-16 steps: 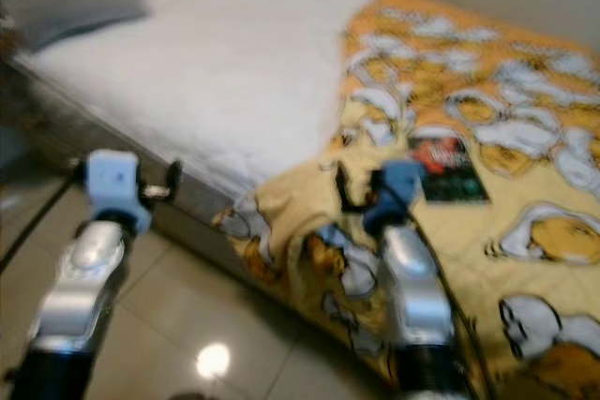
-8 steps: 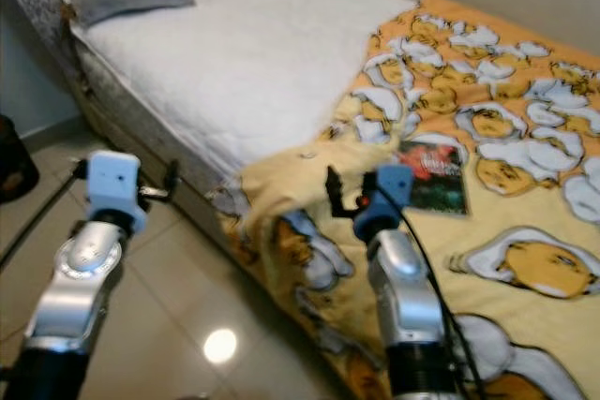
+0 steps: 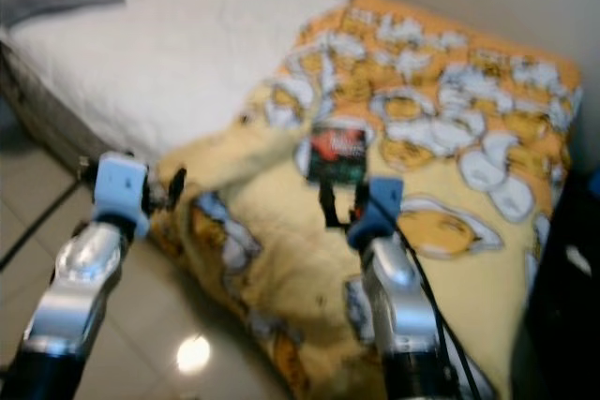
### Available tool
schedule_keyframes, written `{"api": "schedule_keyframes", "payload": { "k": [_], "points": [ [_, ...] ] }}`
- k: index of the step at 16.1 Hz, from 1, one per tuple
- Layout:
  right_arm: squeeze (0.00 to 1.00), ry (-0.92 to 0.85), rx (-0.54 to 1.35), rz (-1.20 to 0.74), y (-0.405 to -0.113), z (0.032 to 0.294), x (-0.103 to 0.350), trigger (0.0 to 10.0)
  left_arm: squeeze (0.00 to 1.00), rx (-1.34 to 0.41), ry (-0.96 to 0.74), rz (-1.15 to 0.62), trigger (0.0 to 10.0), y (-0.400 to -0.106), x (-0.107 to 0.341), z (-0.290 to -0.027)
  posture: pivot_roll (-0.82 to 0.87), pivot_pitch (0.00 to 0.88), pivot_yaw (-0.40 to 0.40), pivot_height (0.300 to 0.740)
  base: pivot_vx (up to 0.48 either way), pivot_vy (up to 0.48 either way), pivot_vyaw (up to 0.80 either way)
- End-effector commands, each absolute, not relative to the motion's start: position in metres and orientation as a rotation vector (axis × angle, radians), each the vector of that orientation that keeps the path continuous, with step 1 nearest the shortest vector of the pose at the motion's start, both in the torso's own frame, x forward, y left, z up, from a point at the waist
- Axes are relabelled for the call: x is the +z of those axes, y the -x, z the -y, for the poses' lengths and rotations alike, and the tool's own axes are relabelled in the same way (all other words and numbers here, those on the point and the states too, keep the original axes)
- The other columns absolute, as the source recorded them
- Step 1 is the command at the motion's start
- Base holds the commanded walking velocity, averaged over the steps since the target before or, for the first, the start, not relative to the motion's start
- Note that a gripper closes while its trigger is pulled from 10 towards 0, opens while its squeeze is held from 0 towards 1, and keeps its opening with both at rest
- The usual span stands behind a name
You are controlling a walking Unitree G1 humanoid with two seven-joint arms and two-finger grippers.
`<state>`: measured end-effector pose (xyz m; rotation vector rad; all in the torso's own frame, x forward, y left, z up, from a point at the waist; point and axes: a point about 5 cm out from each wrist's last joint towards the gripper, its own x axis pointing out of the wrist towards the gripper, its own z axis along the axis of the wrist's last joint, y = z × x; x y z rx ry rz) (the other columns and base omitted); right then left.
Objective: Clean up the room
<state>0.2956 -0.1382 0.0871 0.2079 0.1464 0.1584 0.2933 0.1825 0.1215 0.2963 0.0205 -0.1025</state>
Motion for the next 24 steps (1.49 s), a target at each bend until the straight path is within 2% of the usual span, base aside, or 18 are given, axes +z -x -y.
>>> {"api": "schedule_keyframes", "payload": {
  "k": [1,6,15,18,21,24],
  "points": [
    [0.0,-0.209,0.123,-0.162,-0.296,0.147,0.086,10.0,0.84,-0.157,-0.305,-0.024,10.0,-0.293,0.119,-0.171,0.08,0.0,-0.02,0.74,0.0,0.0,0.0],
    [0.0,-0.203,0.123,-0.181,-0.293,0.149,0.08,10.0,0.86,-0.259,-0.243,-0.058,10.0,-0.288,0.11,-0.163,0.08,0.0,-0.022,0.74,0.0,0.0,0.0],
    [0.0,-0.229,0.153,-0.205,-0.289,0.143,0.075,10.0,0.86,-0.281,-0.216,-0.072,10.0,-0.285,0.109,-0.166,0.08,0.0,-0.019,0.74,0.378,0.0,0.0],
    [0.0,-0.173,0.242,-0.194,-0.287,0.137,0.079,10.0,0.86,-0.291,-0.219,-0.072,10.0,-0.284,0.109,-0.164,0.08,0.0,-0.016,0.74,0.465,0.0,0.41],
    [0.0,-0.22,0.35,-0.233,-0.279,0.125,0.074,10.0,0.85,-0.317,-0.23,-0.073,10.0,-0.283,0.109,-0.162,0.09,0.0,-0.016,0.74,0.444,0.0,0.53],
    [0.0,-0.19,0.446,-0.282,-0.271,0.12,0.067,10.0,0.84,-0.368,-0.23,-0.077,10.0,-0.279,0.108,-0.157,0.09,0.0,-0.018,0.74,0.0,0.0,0.0]
  ]
}}
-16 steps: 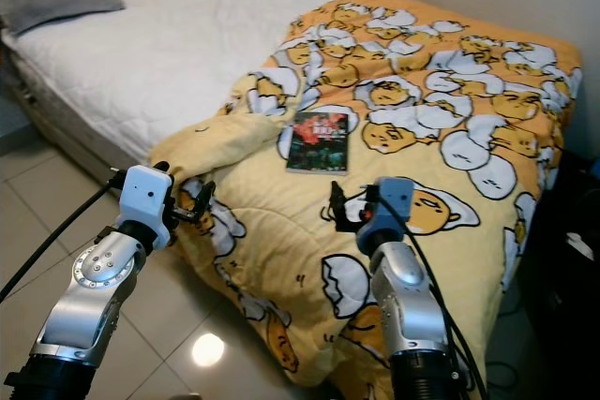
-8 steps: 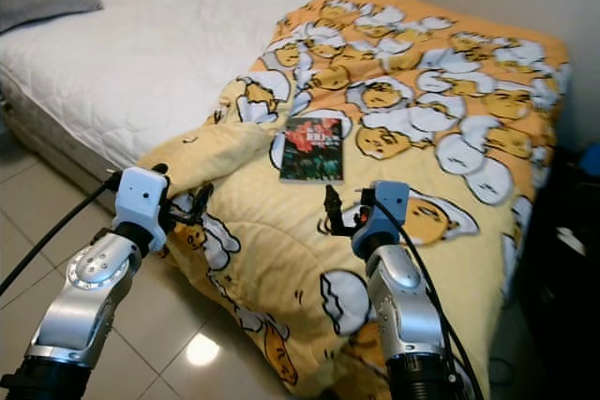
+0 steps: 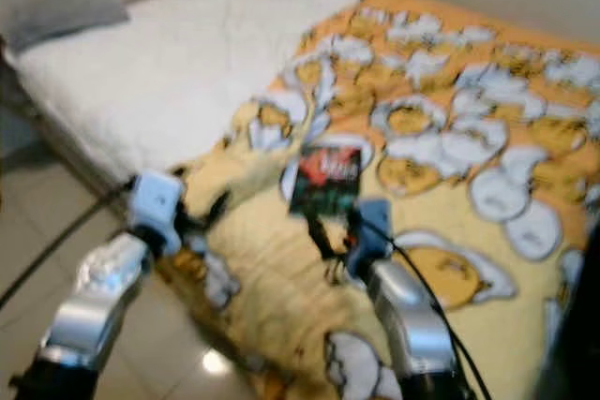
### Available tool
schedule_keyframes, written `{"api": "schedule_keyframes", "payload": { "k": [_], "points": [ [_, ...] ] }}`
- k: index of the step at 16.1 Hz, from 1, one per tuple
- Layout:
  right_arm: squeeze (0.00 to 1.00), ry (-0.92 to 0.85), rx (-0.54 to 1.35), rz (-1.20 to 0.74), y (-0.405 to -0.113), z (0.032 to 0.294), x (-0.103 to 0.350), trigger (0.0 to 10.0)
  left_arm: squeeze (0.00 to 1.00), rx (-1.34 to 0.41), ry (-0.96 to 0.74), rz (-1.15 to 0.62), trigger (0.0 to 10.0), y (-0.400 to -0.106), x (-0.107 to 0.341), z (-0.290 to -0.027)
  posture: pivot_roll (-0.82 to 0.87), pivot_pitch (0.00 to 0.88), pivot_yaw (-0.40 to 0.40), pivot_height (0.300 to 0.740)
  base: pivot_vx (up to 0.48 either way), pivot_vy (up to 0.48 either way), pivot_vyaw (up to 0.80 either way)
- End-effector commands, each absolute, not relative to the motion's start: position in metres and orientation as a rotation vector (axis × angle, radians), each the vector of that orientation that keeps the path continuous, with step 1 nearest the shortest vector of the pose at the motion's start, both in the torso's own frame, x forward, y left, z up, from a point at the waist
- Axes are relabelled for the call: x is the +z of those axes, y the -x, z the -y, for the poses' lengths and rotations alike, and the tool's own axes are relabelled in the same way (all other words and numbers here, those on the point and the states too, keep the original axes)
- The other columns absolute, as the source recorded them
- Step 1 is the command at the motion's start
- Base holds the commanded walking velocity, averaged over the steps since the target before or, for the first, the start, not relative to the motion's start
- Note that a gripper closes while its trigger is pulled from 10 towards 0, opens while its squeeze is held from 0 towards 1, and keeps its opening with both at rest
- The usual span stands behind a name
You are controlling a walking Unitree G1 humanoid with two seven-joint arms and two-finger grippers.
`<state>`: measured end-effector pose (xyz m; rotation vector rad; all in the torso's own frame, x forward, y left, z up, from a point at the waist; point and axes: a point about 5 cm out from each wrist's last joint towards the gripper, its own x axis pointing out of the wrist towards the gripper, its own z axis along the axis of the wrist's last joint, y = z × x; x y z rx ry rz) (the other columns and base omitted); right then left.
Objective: Clean up the room
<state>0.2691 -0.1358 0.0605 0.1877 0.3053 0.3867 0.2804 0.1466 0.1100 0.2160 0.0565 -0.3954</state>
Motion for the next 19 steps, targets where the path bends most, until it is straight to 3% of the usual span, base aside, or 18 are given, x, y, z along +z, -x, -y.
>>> {"api": "schedule_keyframes", "payload": {
  "k": [1,10,14,19],
  "points": [
    [0.0,-0.193,0.449,-0.286,-0.27,0.121,0.066,10.0,0.84,-0.382,-0.233,-0.083,10.0,-0.278,0.107,-0.156,0.09,0.0,-0.017,0.74,0.0,0.0,0.0],
    [0.0,-0.202,0.386,-0.311,-0.27,0.128,0.064,10.0,0.84,-0.37,-0.277,-0.117,10.0,-0.279,0.103,-0.159,0.09,0.0,-0.007,0.74,0.0,0.0,0.0],
    [0.0,-0.254,0.252,-0.293,-0.277,0.137,0.065,10.0,0.83,-0.344,-0.255,-0.101,10.0,-0.284,0.107,-0.16,0.09,0.0,-0.008,0.74,0.0,0.0,0.0],
    [0.0,-0.269,0.173,-0.267,-0.279,0.14,0.068,10.0,0.83,-0.323,-0.256,-0.097,10.0,-0.288,0.108,-0.162,0.08,0.0,-0.003,0.74,0.0,0.437,-0.72]
  ]
}}
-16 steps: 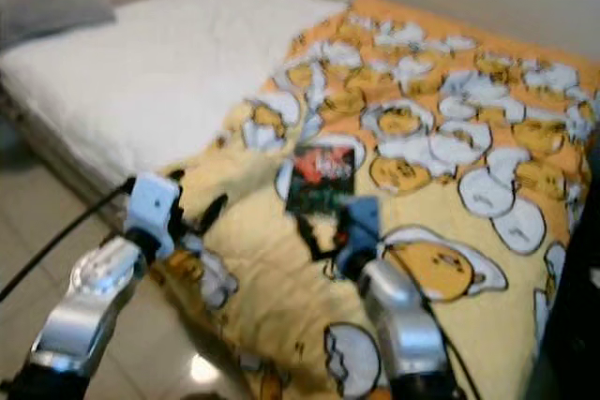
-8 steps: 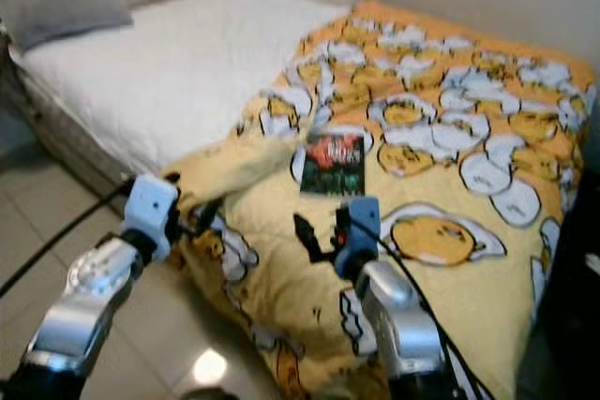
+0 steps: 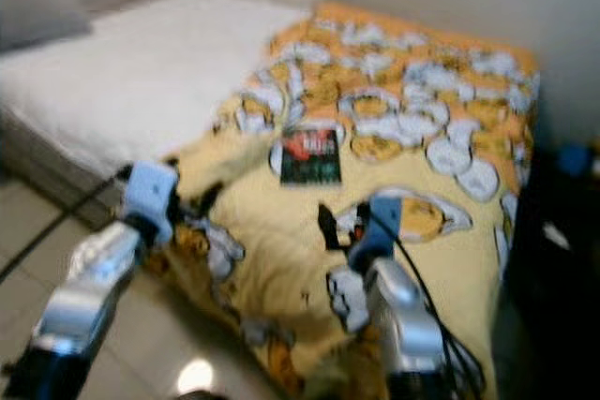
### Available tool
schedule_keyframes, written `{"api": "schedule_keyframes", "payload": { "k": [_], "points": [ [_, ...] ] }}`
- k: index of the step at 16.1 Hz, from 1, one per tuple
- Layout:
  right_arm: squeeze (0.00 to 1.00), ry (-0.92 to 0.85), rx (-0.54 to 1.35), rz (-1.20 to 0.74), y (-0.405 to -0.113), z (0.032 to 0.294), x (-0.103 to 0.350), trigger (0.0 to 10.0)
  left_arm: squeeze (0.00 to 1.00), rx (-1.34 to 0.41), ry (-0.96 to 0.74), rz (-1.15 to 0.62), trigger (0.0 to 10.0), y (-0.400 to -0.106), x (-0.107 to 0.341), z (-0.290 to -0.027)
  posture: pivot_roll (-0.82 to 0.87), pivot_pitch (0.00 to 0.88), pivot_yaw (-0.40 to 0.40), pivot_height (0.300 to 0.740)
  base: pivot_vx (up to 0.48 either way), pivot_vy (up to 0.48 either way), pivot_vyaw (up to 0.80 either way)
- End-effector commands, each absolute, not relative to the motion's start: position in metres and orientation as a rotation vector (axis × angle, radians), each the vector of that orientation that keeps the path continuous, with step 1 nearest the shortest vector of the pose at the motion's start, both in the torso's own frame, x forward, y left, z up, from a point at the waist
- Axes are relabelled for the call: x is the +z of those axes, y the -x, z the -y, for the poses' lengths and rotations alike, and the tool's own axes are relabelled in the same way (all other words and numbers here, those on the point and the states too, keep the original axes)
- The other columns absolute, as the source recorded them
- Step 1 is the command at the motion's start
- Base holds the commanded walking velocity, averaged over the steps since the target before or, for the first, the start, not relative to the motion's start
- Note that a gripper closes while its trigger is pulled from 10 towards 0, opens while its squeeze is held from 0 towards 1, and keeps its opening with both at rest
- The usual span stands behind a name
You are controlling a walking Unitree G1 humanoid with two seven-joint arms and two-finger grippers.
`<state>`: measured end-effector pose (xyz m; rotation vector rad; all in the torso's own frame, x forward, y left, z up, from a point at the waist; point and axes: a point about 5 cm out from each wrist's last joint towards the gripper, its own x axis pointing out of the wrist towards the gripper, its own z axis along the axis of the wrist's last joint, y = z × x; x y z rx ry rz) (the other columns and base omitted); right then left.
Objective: Clean up the room
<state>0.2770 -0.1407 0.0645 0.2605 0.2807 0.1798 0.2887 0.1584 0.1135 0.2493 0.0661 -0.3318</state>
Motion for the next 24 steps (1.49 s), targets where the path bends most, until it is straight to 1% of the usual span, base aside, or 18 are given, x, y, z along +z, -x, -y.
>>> {"api": "schedule_keyframes", "payload": {
  "k": [1,8,9,15,16,17,18,19,21,22,23,24],
  "points": [
    [0.0,-0.273,0.166,-0.269,-0.2787,0.14,0.0674,10.0,0.83,-0.32,-0.257,-0.098,10.0,-0.2887,0.1081,-0.1619,0.08,0.0,0.0,0.74,0.0,0.48,-0.6],
    [0.0,-0.306,0.136,-0.277,-0.2766,0.1364,0.0651,10.0,0.84,-0.31,-0.26,-0.104,10.0,-0.2911,0.108,-0.1647,0.08,0.0,0.005,0.74,0.0,0.48,-0.58],
    [0.0,-0.309,0.124,-0.277,-0.2764,0.1374,0.0647,10.0,0.83,-0.301,-0.261,-0.102,10.0,-0.2915,0.1082,-0.1651,0.08,0.0,0.006,0.74,0.0,0.0,-0.55],
    [0.0,-0.285,0.108,-0.263,-0.2758,0.141,0.0653,10.0,0.83,-0.268,-0.24,-0.087,10.0,-0.293,0.1073,-0.1605,0.08,0.0,0.004,0.74,0.0,0.0,0.0],
    [0.0,-0.283,0.108,-0.264,-0.2757,0.1414,0.0653,10.0,0.82,-0.254,-0.219,-0.086,10.0,-0.2931,0.1069,-0.1607,0.08,0.0,0.002,0.74,0.0,0.0,0.0],
    [0.0,-0.277,0.108,-0.266,-0.2758,0.1416,0.0653,10.0,0.77,-0.229,-0.201,-0.08,10.0,-0.2937,0.1068,-0.1626,0.08,0.0,0.001,0.74,0.0,0.0,0.0],
    [0.0,-0.27,0.109,-0.266,-0.2757,0.1413,0.0654,10.0,0.78,-0.209,-0.208,-0.077,10.0,-0.2939,0.107,-0.1651,0.07,0.0,0.0,0.74,0.0,0.0,0.0],
    [0.0,-0.266,0.109,-0.266,-0.2756,0.1403,0.0655,10.0,0.79,-0.197,-0.23,-0.078,10.0,-0.2939,0.1072,-0.1669,0.07,0.0,0.0,0.74,0.0,-0.48,0.0],
    [0.0,-0.261,0.108,-0.265,-0.2767,0.1411,0.066,10.0,0.78,-0.196,-0.237,-0.08,10.0,-0.2948,0.1067,-0.1651,0.07,0.0,0.0,0.74,0.0,-0.48,0.0],
    [0.0,-0.257,0.108,-0.263,-0.2773,0.1419,0.0664,10.0,0.74,-0.195,-0.215,-0.088,10.0,-0.2951,0.1059,-0.1635,0.07,0.0,0.0,0.74,0.0,0.0,0.0],
    [0.0,-0.254,0.108,-0.262,-0.2774,0.142,0.0665,10.0,0.74,-0.192,-0.199,-0.094,10.0,-0.2952,0.1054,-0.1632,0.07,0.0,0.0,0.74,0.0,0.0,0.0],
    [0.0,-0.251,0.108,-0.261,-0.2775,0.1422,0.0666,10.0,0.68,-0.188,-0.193,-0.091,10.0,-0.2954,0.1056,-0.1634,0.07,0.0,0.0,0.74,0.0,0.0,0.0]
  ]
}}
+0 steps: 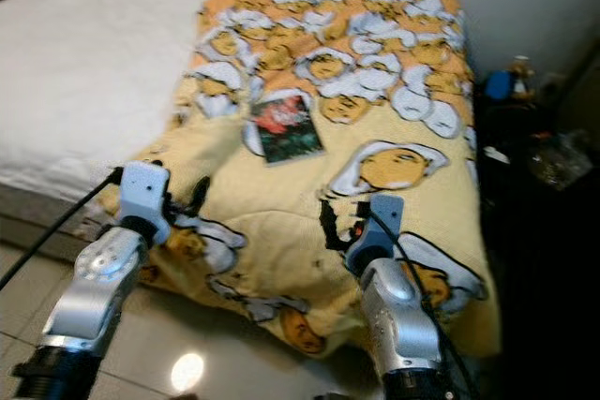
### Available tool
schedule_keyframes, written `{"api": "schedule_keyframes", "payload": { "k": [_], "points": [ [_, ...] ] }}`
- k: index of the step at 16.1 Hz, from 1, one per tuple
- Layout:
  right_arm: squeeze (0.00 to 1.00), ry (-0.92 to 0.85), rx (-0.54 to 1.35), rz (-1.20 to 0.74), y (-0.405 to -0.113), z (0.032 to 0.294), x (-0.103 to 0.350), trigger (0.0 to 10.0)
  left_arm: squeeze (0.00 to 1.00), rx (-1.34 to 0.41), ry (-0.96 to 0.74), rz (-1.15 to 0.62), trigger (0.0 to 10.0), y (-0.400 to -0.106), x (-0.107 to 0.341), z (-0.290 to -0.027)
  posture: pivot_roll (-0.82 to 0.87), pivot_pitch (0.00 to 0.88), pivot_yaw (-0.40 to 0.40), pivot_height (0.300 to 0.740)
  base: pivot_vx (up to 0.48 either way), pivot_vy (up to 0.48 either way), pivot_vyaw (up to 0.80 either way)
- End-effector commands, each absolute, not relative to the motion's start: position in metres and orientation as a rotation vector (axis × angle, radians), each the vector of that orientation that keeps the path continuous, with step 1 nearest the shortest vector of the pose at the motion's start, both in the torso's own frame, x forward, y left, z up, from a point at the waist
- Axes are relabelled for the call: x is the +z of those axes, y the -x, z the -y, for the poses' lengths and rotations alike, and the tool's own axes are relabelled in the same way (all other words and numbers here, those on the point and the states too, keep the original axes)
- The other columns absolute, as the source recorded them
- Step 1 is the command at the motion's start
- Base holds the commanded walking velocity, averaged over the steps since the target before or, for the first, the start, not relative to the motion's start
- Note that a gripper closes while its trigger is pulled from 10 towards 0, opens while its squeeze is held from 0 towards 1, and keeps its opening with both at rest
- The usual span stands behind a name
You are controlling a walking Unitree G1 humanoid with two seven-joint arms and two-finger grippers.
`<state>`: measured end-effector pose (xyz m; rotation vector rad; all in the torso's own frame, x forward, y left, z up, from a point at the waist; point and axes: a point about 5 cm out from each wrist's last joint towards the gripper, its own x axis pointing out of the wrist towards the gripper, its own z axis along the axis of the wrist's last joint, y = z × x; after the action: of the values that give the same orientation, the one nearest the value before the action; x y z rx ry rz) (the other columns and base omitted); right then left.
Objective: Clean up the room
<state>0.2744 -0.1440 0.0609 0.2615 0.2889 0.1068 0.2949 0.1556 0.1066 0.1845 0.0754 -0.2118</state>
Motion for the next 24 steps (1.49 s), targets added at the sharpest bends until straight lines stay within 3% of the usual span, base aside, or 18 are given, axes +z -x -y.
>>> {"api": "schedule_keyframes", "payload": {
  "k": [1,7,16,21,24],
  "points": [
    [0.0,-0.245,0.108,-0.257,-0.278,0.142,0.067,10.0,0.69,-0.186,-0.197,-0.088,10.0,-0.296,0.106,-0.164,0.07,0.0,-0.003,0.74,0.0,0.0,0.0],
    [0.0,-0.242,0.114,-0.254,-0.282,0.143,0.069,10.0,0.71,-0.21,-0.189,-0.069,10.0,-0.297,0.108,-0.163,0.07,0.0,-0.005,0.74,0.222,0.0,-0.61],
    [0.0,-0.156,0.205,-0.245,-0.285,0.137,0.072,10.0,0.71,-0.197,-0.189,-0.071,10.0,-0.297,0.108,-0.165,0.08,0.0,-0.013,0.74,0.35,0.0,0.0],
    [0.0,-0.15,0.312,-0.268,-0.28,0.125,0.069,10.0,0.7,-0.203,-0.212,-0.079,10.0,-0.297,0.108,-0.166,0.08,0.0,-0.008,0.74,0.319,0.0,0.8],
    [0.0,-0.188,0.309,-0.284,-0.278,0.125,0.065,10.0,0.69,-0.238,-0.227,-0.085,10.0,-0.295,0.107,-0.163,0.08,0.0,0.002,0.74,0.0,0.0,0.0]
  ]
}}
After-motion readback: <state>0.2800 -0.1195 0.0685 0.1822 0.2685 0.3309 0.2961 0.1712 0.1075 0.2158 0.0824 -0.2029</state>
